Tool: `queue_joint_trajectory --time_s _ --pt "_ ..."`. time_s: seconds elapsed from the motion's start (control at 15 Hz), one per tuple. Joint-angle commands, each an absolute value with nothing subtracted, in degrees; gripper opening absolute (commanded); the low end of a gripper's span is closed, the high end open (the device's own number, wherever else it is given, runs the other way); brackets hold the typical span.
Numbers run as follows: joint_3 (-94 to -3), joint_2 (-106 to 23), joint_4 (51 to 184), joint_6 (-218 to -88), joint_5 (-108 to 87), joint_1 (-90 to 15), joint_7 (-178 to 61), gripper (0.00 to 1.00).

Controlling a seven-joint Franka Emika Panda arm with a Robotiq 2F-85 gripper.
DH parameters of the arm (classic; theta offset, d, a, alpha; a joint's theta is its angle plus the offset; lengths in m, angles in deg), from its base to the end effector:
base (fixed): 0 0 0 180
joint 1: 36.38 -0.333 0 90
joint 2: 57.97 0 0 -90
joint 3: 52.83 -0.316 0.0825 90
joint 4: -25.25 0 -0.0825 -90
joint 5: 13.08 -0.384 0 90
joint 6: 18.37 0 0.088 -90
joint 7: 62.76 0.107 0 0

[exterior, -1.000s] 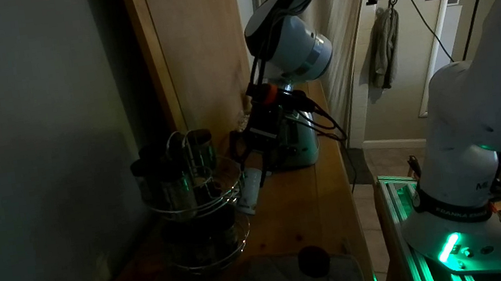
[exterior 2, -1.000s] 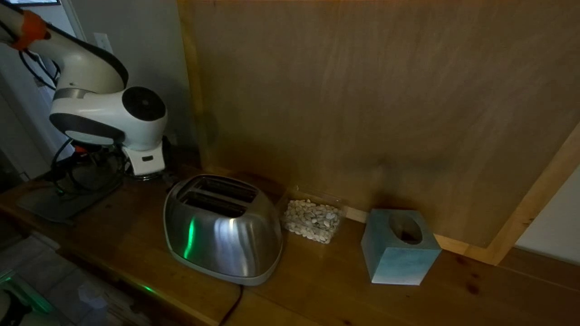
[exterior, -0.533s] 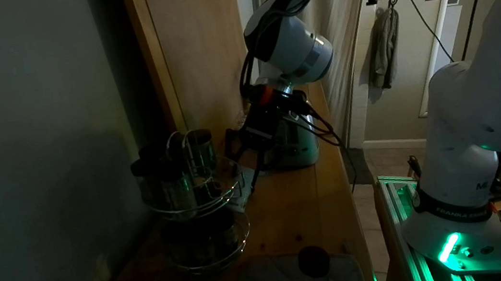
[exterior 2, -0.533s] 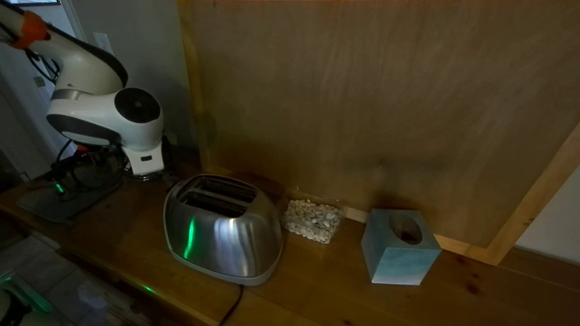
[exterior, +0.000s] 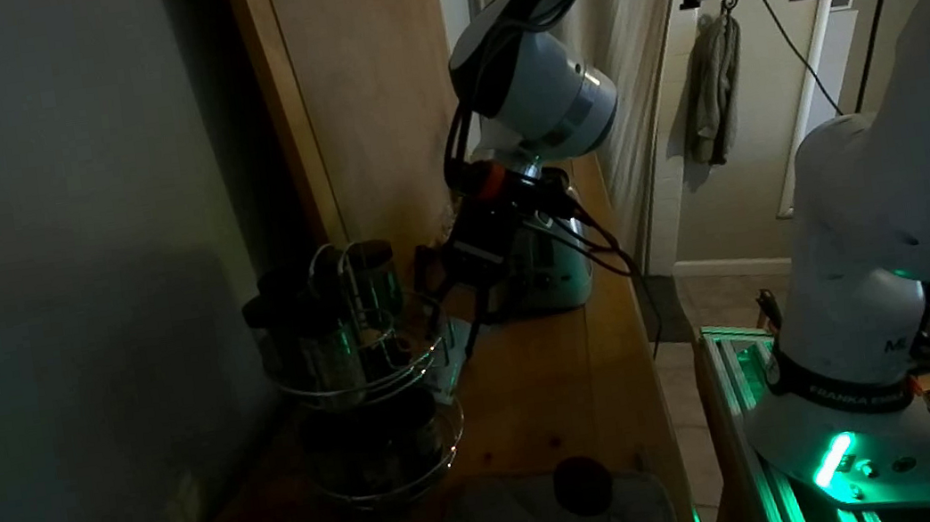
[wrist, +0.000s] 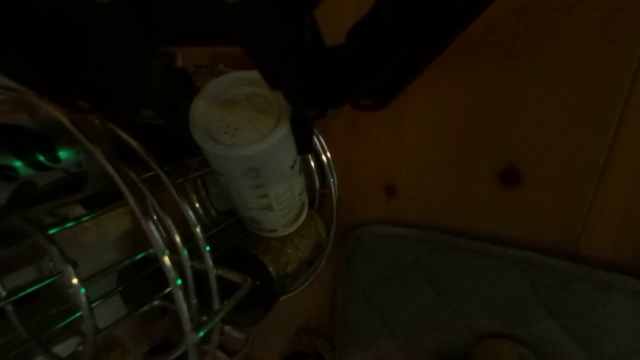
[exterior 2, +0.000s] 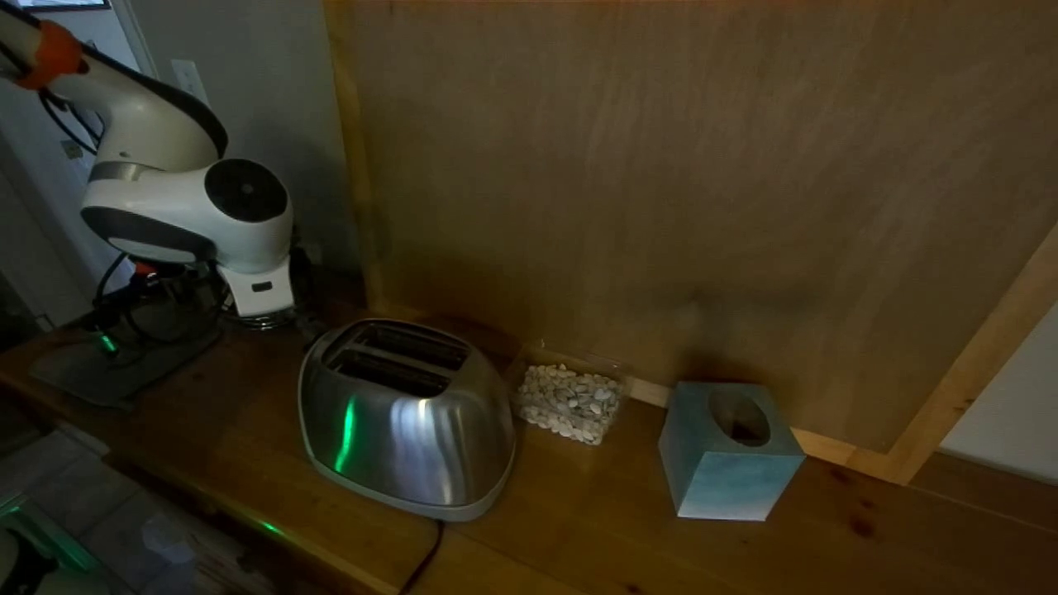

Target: Move the white bottle from the top rack to the bottom rack

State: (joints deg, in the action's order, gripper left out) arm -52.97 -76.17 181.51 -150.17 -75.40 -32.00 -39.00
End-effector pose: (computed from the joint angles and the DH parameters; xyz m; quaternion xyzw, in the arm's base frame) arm 0.3822 -0.0096 0.3200 -0.7408 0.5614 0.1079 0.3528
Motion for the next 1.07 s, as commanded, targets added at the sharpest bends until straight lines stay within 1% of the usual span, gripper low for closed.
queue_joint_trajectory --time_s 0.0,1.0 --pt "-53.9 -75.7 181.6 -150.6 -75.4 -32.5 -38.7 0.2" --pt "-54.5 -75.1 182.0 -156.2 -75.0 -32.4 -38.7 0.2"
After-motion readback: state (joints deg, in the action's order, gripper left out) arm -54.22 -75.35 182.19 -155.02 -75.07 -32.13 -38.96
